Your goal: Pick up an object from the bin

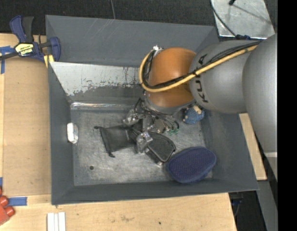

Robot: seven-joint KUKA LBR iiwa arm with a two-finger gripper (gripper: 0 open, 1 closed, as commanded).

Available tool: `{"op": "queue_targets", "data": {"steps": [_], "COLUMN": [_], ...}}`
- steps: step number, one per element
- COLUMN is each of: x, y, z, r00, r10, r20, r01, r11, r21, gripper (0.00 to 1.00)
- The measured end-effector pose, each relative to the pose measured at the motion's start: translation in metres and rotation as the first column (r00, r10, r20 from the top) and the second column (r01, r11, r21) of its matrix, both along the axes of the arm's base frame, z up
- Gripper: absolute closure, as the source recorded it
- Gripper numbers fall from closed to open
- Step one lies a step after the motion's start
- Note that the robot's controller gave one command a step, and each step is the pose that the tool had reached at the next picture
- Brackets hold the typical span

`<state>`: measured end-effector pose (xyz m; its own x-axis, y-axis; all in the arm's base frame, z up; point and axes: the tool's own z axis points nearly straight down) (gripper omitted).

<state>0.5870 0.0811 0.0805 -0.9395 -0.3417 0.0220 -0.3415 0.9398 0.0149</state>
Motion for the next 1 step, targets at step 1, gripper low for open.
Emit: {"op": "queue_targets", "data": {"steps": [1], "x": [0.0153], "y": [-0.0083], "z": [0.1327], "r00": [0.999], "r10": [0.026], "r20": [0.039], "r01": [-0.025], "r11": [1.000], "r21": [-0.006], "gripper": [1.00]}}
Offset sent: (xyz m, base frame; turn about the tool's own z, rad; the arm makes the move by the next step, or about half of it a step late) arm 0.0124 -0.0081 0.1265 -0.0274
